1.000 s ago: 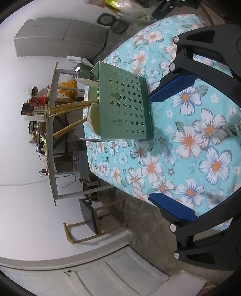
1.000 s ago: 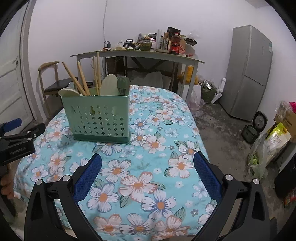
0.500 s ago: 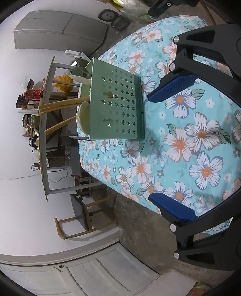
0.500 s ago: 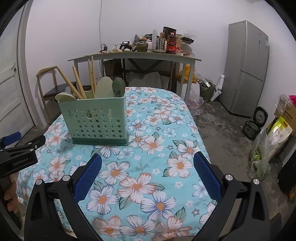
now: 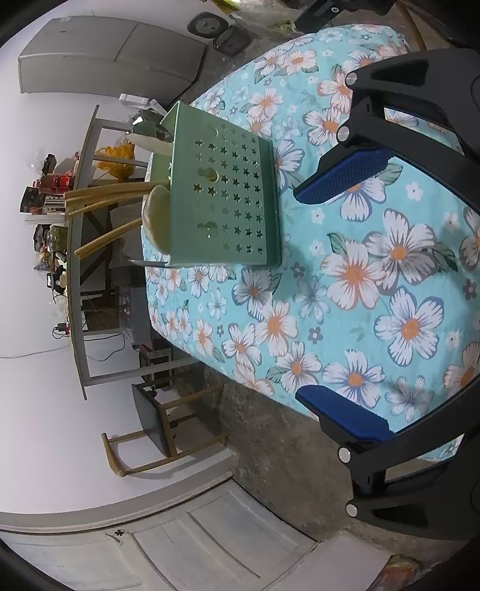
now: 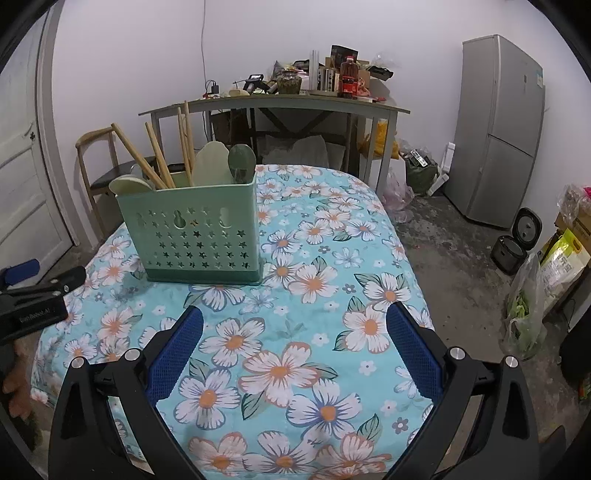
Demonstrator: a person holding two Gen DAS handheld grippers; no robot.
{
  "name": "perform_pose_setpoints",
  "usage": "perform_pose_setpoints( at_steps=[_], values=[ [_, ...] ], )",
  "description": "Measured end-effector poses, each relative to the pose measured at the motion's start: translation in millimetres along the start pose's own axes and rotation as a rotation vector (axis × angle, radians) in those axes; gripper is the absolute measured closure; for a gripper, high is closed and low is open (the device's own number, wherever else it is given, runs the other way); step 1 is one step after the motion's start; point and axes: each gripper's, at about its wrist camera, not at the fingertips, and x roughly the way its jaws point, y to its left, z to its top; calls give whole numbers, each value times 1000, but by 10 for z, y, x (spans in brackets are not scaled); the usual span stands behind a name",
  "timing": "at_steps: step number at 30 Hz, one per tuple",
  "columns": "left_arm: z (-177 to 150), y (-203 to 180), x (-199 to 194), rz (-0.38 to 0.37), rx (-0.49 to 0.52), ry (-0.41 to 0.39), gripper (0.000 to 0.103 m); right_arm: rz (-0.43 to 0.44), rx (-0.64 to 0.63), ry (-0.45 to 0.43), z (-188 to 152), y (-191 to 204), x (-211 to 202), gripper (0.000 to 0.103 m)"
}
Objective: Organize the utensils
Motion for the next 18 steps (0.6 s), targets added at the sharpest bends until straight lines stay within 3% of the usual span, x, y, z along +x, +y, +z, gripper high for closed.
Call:
perform_pose_setpoints(
  at_steps=[18],
  values=[
    [22,323,37,85,-38,16,8,7,35,-2,10,-93,75,6]
  ],
)
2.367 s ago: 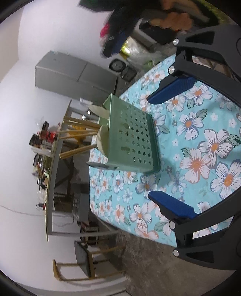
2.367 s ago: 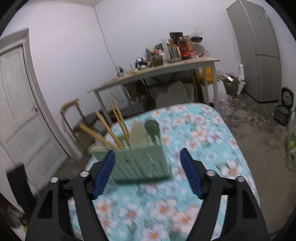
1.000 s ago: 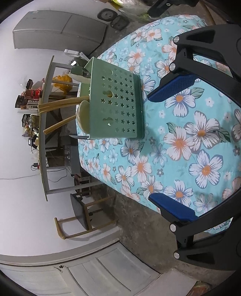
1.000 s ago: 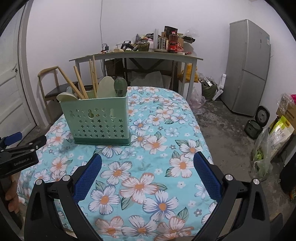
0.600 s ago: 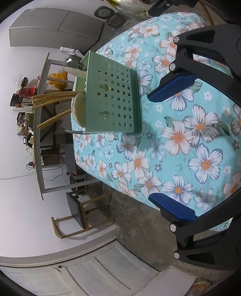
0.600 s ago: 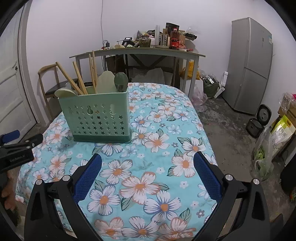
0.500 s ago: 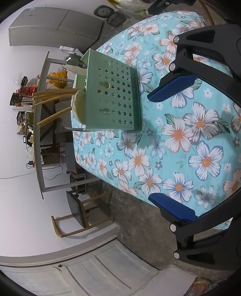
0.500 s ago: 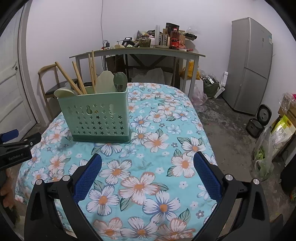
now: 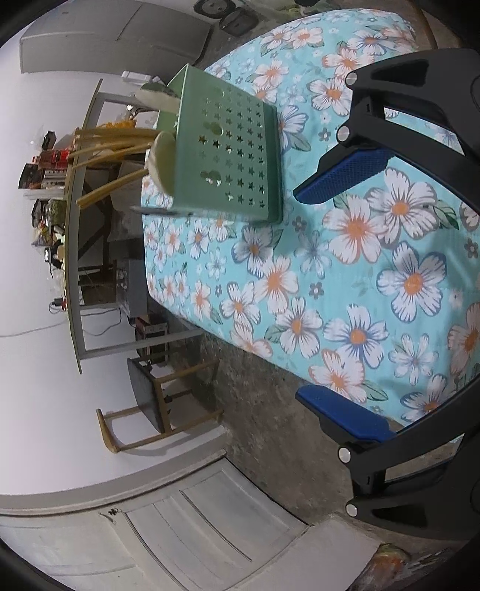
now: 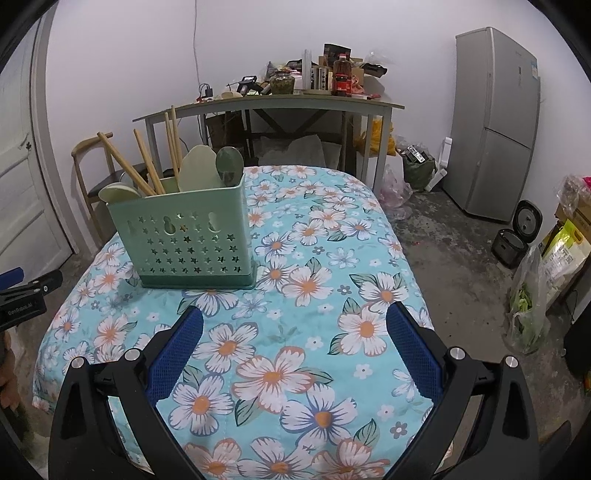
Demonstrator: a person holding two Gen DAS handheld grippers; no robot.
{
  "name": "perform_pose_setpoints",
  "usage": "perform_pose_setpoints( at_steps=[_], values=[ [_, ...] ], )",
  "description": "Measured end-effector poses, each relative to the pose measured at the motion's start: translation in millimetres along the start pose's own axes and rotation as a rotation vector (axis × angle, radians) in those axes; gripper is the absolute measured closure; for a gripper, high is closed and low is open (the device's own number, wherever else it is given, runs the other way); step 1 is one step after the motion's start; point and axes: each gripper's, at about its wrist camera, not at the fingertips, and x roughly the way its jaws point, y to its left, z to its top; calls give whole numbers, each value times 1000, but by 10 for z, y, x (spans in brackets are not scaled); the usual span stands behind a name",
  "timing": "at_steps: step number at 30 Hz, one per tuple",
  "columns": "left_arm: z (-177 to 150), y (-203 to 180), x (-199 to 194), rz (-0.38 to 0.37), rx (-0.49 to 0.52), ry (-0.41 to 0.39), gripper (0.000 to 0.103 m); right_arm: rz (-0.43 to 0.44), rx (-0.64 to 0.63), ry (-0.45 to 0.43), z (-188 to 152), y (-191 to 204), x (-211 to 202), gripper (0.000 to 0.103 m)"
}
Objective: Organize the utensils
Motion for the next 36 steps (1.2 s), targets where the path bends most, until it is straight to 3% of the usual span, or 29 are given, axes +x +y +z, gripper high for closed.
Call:
perform_pose_setpoints(
  at_steps=[36],
  values=[
    [-81,61,108,46,9,65,8,21,-11,9,-23,53,14,6]
  ],
)
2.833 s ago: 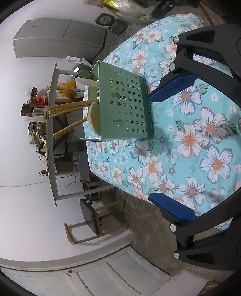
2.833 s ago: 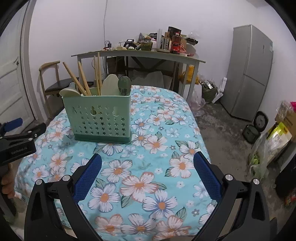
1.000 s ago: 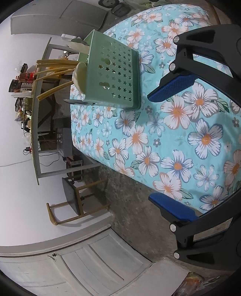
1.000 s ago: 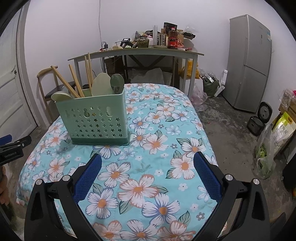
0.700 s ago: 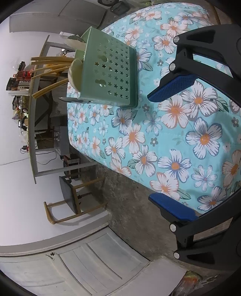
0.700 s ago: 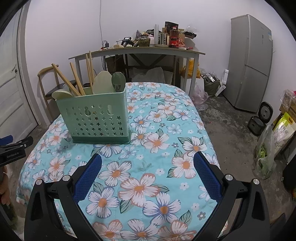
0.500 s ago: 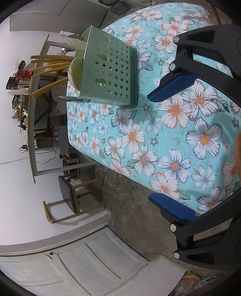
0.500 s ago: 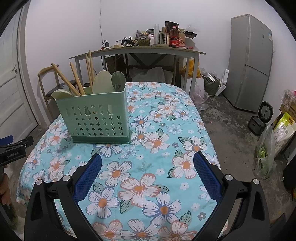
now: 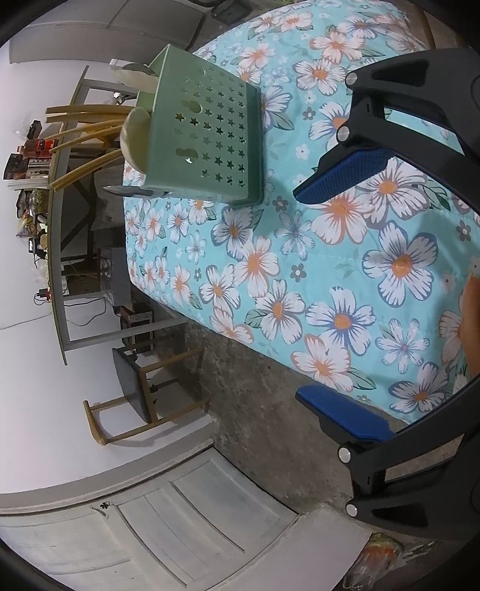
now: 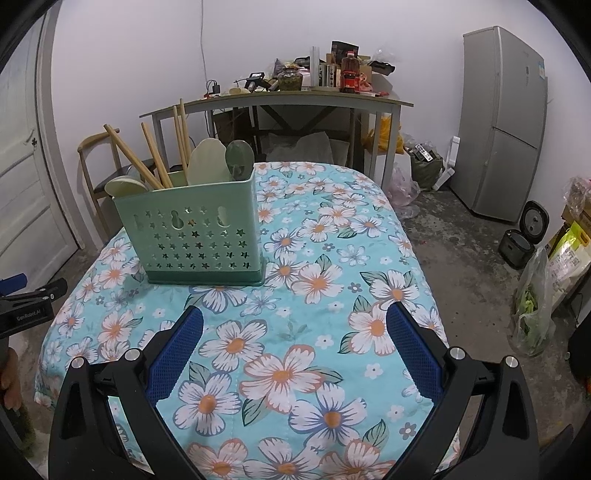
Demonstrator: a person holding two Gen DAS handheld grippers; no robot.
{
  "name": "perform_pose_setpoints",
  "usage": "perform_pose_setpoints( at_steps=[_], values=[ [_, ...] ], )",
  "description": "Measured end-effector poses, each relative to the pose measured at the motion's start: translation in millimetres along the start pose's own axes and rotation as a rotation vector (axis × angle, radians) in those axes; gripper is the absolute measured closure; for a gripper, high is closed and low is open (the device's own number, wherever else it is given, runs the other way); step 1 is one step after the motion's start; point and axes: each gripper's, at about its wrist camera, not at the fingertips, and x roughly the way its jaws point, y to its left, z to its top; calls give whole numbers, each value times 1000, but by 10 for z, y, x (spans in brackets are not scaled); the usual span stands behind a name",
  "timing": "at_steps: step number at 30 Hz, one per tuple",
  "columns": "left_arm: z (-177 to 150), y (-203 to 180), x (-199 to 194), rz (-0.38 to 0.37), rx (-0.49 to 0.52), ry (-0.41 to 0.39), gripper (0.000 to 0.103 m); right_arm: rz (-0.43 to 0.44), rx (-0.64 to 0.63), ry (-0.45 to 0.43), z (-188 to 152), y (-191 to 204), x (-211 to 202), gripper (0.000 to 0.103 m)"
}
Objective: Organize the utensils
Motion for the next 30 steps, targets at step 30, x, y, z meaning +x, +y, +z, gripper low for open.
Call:
perform_pose_setpoints(
  at_steps=[30],
  values=[
    [15,25,20,29,2,-3,8,20,6,-3,-10,-71,40,6]
  ],
)
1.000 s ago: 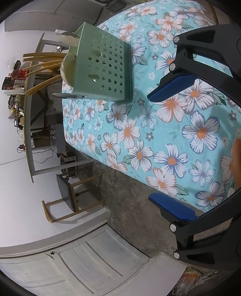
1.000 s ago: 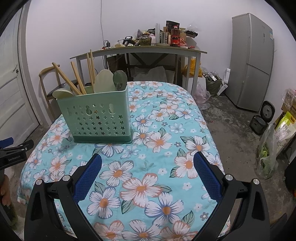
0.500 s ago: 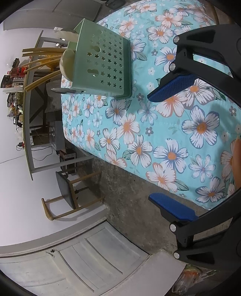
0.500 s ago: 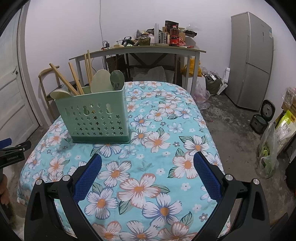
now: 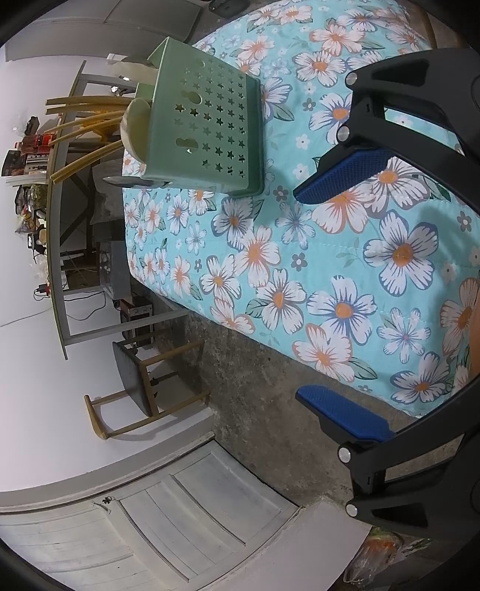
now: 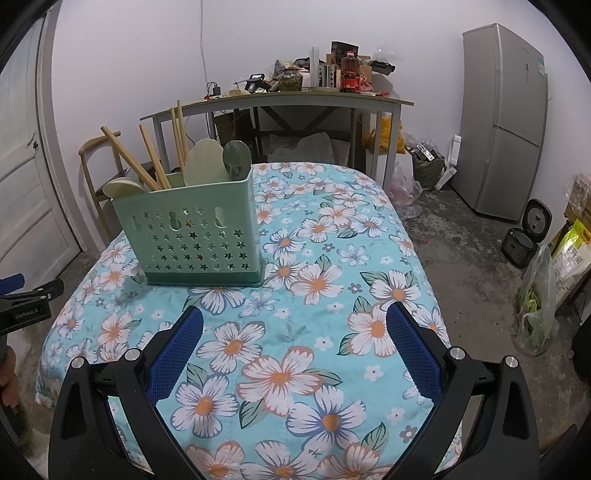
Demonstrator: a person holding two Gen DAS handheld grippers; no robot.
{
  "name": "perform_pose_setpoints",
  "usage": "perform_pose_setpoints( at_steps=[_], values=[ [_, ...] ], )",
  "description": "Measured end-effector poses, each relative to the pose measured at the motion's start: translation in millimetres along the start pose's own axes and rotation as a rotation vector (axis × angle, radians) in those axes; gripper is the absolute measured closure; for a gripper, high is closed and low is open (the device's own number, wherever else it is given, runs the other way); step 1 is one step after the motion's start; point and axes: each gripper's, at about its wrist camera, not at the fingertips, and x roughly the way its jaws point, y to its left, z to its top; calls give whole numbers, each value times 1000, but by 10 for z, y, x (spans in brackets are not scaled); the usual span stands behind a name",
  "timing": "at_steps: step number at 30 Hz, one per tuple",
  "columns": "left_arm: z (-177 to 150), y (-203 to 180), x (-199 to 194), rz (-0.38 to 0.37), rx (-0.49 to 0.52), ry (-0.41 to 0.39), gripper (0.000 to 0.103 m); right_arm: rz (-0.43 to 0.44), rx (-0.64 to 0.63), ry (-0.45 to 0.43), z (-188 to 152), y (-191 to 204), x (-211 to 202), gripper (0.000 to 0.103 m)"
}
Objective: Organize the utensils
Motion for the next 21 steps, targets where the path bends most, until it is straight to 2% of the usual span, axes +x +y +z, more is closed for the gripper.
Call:
perform_pose_setpoints(
  at_steps=[21],
  values=[
    [-1,2,-7,0,3,2,8,5,-4,-1,12,28,-17,6]
  ],
)
